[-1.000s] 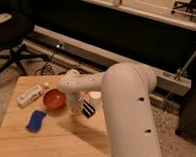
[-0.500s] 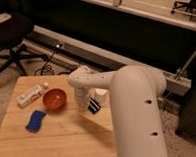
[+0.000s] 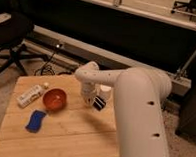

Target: Push the eraser across the table

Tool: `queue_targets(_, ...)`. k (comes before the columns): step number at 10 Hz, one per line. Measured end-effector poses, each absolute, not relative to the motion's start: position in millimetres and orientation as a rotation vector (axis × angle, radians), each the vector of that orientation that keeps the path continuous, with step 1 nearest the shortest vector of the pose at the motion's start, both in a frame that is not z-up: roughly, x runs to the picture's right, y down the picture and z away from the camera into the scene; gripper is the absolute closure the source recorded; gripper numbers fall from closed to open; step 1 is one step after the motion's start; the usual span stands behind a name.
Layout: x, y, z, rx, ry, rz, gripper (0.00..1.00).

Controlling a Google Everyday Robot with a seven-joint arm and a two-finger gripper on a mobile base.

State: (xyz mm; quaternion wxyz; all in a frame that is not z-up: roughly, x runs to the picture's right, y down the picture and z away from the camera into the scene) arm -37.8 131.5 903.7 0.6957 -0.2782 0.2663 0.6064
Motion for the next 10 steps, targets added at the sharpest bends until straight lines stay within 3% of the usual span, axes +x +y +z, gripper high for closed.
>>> queue_targets(10,6.4,108.3,932.1,-0.561,0.649,1.400,1.00)
